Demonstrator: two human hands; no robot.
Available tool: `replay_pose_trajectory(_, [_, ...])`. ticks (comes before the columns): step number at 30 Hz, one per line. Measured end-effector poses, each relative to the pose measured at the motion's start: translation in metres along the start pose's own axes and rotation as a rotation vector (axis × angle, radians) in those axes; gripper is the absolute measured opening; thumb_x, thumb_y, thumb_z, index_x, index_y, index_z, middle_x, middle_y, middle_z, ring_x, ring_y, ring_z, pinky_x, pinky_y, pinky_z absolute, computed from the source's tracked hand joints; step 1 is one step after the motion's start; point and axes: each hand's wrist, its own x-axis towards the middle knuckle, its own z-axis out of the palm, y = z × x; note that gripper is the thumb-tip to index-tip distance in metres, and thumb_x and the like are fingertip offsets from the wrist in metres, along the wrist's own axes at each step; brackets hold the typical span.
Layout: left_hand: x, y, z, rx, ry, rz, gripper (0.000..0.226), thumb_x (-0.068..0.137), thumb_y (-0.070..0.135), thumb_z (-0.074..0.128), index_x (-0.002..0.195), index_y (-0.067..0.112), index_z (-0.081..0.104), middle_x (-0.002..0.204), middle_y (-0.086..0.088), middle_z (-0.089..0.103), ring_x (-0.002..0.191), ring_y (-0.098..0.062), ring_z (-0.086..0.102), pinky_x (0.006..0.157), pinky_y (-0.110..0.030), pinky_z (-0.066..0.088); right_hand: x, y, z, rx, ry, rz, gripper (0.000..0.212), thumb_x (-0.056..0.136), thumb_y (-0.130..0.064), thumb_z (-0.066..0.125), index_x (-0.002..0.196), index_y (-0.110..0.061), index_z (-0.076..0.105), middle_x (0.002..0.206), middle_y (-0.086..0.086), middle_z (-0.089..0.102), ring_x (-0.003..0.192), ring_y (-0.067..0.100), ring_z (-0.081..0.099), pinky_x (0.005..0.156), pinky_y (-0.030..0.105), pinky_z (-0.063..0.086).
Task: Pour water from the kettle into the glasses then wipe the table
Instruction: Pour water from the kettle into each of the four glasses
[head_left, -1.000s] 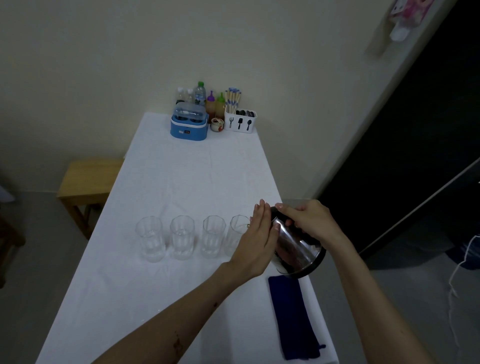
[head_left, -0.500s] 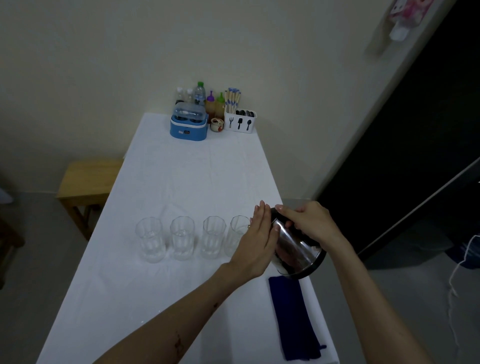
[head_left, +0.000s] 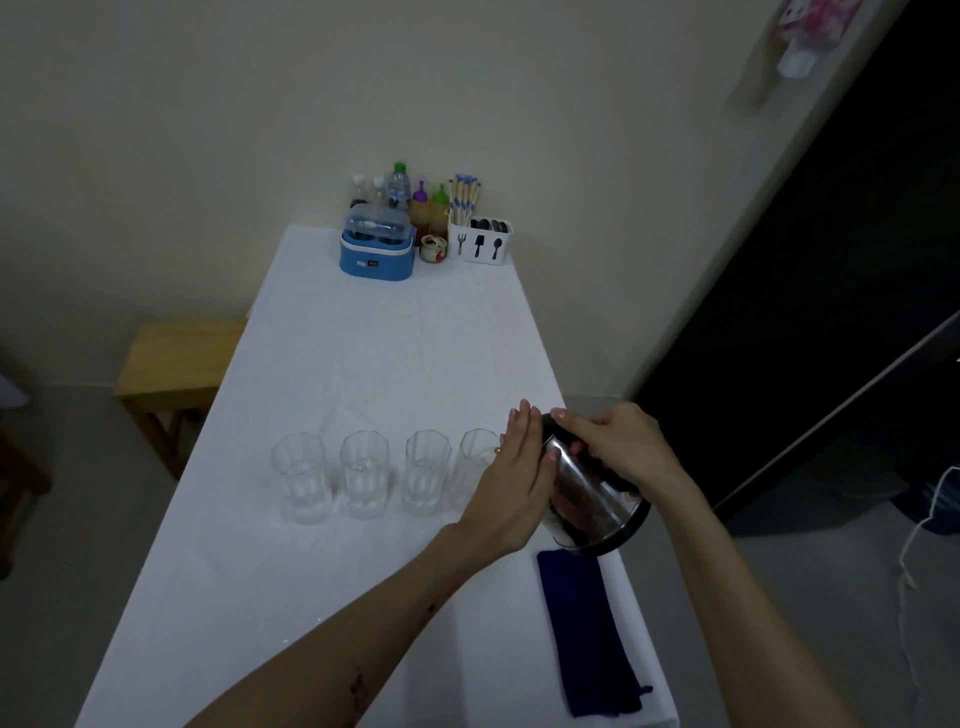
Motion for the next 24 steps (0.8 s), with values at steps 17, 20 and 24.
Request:
replay_pose_trajectory(17, [0.010,-0.013,0.024,0.173,-0.214,0.086,0.052,0.105,0.032,0.021,0.153,0.014,0.010,0.162,0.001,0.000,0.147,-0.015,-0.013,0.118,-0.030,-0.011,-0.025,0.087,0.037,0.689,0.156,0.394,0.042,0.088,-0.045,0.069,0.072,-0.007,0.072,0.065,0.009,0.066,0.058,0.019,0.056,0.062,0.030,0.044])
replay_pose_trajectory(20, [0.019,-0.016,0.033,0.244,-0.260,0.182,0.053,0.105,0.033,0.020,0.154,0.015,0.007,0.162,0.002,-0.002,0.148,-0.013,-0.013,0.119,-0.031,-0.009,-0.022,0.105,0.043,0.841,0.212,0.477,0.051,0.093,-0.051,0.059,0.066,-0.008,0.067,0.063,0.008,0.064,0.060,0.021,0.056,0.064,0.032,0.045])
replay_pose_trajectory(24, [0.041,-0.018,0.049,0.329,-0.267,0.294,0.053,0.106,0.031,0.022,0.153,0.013,0.005,0.162,0.001,-0.005,0.146,-0.009,-0.017,0.116,-0.021,-0.014,-0.004,0.124,0.047,0.948,0.296,0.522,0.042,0.099,-0.041,0.056,0.073,-0.009,0.068,0.071,0.009,0.067,0.066,0.021,0.060,0.064,0.031,0.047])
